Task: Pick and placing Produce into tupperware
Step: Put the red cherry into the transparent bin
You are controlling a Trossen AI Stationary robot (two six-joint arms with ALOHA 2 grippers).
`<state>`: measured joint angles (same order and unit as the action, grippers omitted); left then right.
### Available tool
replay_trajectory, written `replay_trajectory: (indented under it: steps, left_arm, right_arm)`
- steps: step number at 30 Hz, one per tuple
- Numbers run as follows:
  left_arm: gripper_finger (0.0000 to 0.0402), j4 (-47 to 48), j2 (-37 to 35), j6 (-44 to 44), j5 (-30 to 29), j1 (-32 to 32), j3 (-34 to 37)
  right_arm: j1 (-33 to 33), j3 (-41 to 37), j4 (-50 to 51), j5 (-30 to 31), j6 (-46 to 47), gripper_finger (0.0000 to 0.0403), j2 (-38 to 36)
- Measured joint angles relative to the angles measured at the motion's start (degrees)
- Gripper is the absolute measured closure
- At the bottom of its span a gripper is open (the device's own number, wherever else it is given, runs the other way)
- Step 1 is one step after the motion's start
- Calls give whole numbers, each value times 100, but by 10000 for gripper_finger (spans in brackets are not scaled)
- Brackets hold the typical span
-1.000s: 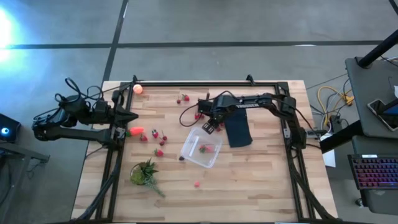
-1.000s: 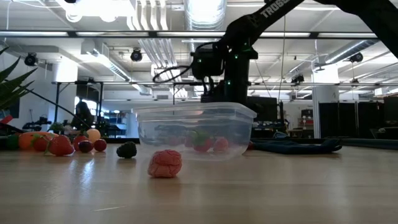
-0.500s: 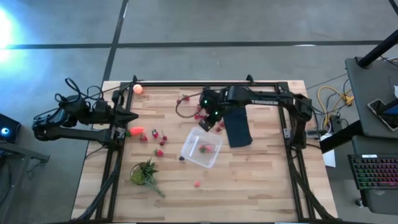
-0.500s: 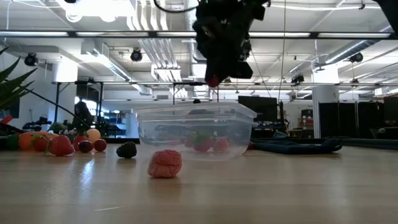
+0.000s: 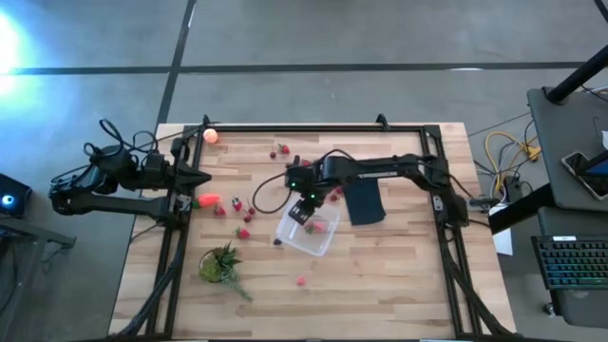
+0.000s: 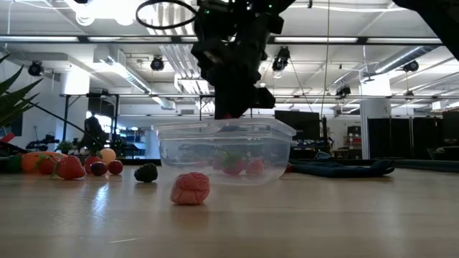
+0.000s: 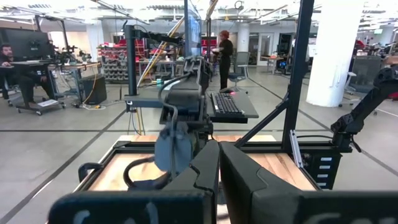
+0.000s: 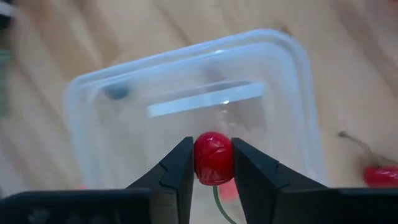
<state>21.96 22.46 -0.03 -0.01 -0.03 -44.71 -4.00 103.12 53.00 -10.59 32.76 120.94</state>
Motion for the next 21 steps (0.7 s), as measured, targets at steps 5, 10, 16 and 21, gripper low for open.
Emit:
replay_trajectory:
  steps: [5, 10, 16, 21]
  left_arm:
    - [401, 0, 1, 1, 0, 0, -1]
    - [401, 0, 0, 2, -2, 2, 0]
    - [401, 0, 0, 0, -1, 0, 0]
    - [401, 0, 0, 0, 0, 0, 0]
  right_arm:
    - [115, 517, 423, 305, -321, 263, 204]
    - [98, 1032, 913, 726, -607, 211, 284]
    - [-196, 1385, 2178, 1683, -1378, 189, -14]
    - [-634, 937, 2647, 1706, -3430, 189, -48]
